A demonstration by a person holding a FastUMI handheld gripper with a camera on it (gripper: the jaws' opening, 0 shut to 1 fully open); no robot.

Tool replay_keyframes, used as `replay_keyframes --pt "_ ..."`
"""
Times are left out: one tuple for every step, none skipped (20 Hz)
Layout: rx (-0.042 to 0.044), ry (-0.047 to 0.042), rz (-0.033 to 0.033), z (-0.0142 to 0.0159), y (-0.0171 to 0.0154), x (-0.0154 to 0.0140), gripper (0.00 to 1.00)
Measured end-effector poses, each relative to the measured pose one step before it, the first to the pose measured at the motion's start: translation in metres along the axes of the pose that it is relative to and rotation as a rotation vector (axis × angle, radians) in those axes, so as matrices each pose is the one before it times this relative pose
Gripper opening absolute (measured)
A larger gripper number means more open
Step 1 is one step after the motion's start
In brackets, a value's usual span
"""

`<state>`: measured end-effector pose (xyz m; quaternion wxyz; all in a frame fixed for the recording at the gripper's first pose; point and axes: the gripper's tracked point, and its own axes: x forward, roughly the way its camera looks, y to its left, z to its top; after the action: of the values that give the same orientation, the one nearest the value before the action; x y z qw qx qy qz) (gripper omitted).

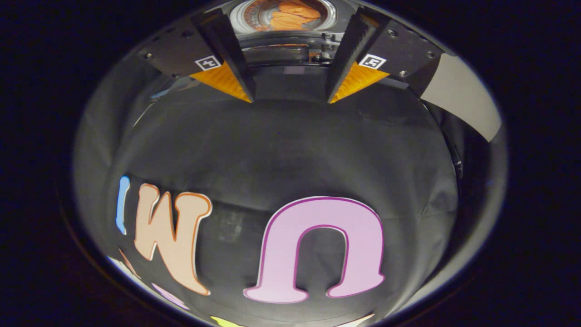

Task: Put the clothes into the washing machine and then close the washing machine lid.

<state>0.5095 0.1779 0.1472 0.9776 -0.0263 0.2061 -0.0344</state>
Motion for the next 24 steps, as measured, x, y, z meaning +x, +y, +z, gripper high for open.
replay_keyframes --pt "0.01222 -0.00779 0.01114 0.00088 -0.00025 -0.00118 0.94" --pt "-0.00856 -0.00332 0.00505 -0.00054 -0.00248 0.00042 0.94" --pt "-0.00024 0.00022 -0.00139 0.00042 -0.00206 -0.00146 0.94" --pt "0.00106 -0.00552 -0.00244 -0.0008 0.00085 -0.0035 0.94" --pt "-0.003 0.00562 0.00104 -0.00236 -0.00018 -0.00096 0.94" --pt "0.00123 -0.00544 0.00114 0.00074 0.00043 0.00005 0.94" --pt "0.00154 0.00099 0.00051 -0.00069 -0.00032 -0.00054 0.94" --pt "-0.00164 -0.00385 0.00046 0.00114 0.00024 -0.0009 0.94" --pt "-0.0004 0.0012 0.00077 -0.00038 -0.00052 0.00054 0.94" --pt "-0.0006 0.00107 0.00089 -0.00107 0.00057 -0.00046 0.94" --pt "-0.00097 0.00089 0.00038 0.00024 -0.00034 -0.00048 0.94" --pt "0.0002 0.00046 -0.00023 -0.00062 0.00011 0.00051 0.94" --pt "-0.0007 -0.00056 0.0003 0.0008 -0.00015 -0.00004 0.94" --pt "-0.00031 0.00032 0.00072 -0.00029 0.00009 0.0004 0.94" --pt "0.00026 -0.0004 0.00236 0.0004 -0.00023 0.00012 0.94" --pt "0.00087 0.00213 0.00232 -0.00041 0.00028 0.00046 0.94" --pt "-0.00019 -0.00048 0.00293 0.00047 -0.00017 0.00041 0.94" --pt "0.00013 0.00238 0.00172 -0.0007 0.00011 0.00076 0.94" --pt "0.00057 0.00106 0.00144 0.00046 -0.00058 -0.00006 0.94" --pt "-0.00068 -0.00082 0.00054 0.00016 -0.00016 -0.00035 0.94" --pt "0.00057 0.00376 0.00049 -0.0002 -0.00088 -0.00005 0.94" --pt "0.00054 0.00091 0.00052 0.00049 -0.00051 0.00045 0.94" --pt "0.00027 0.00586 0.0017 -0.00007 -0.00029 -0.00046 0.94" --pt "0.00158 0.00193 0.00113 0.00014 -0.00036 0.00074 0.94"
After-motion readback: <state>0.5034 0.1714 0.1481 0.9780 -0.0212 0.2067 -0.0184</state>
